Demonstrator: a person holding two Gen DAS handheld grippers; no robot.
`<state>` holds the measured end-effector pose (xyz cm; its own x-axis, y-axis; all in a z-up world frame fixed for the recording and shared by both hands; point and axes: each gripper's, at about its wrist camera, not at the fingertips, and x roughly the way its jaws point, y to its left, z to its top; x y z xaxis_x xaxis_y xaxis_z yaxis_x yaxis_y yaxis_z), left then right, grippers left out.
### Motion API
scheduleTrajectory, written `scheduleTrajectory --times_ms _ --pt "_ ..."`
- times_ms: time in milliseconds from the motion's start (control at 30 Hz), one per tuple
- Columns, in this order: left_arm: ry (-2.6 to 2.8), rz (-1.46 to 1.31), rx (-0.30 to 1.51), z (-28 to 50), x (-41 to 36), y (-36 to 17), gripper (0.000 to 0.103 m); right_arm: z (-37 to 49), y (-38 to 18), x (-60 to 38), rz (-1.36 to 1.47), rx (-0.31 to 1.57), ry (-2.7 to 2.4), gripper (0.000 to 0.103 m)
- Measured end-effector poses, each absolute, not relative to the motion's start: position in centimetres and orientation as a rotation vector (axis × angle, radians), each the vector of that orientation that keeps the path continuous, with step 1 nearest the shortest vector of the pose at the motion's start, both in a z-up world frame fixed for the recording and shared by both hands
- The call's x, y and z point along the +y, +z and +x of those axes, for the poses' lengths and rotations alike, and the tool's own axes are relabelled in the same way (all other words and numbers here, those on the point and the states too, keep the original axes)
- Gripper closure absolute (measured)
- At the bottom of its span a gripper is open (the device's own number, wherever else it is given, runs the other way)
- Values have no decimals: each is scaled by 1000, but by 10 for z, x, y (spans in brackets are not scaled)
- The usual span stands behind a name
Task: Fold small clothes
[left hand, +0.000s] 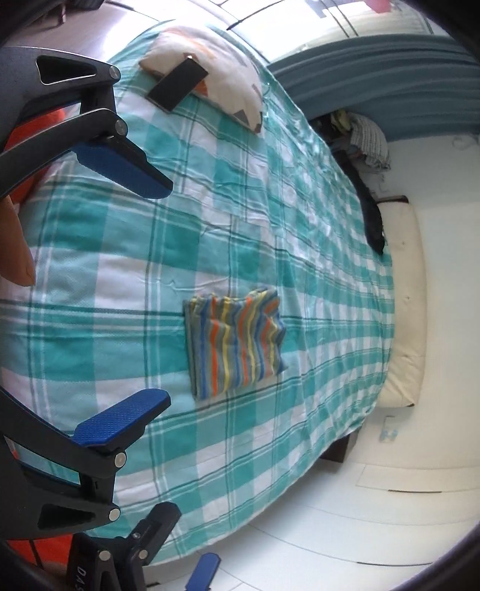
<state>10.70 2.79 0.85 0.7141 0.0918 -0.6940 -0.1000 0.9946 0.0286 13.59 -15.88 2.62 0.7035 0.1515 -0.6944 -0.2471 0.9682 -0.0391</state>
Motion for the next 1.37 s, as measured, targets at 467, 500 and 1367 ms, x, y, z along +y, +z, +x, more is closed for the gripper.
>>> scheduleTrajectory --times_ms 467,500,1367 --pt "132 -27 764 71 29 39 0 87 55 -148 -157 782 186 1" --pt "154 -14 765 71 27 40 0 85 56 -148 -156 781 184 1" --pt "120 -12 794 73 17 30 1 84 47 -156 -159 798 138 1"
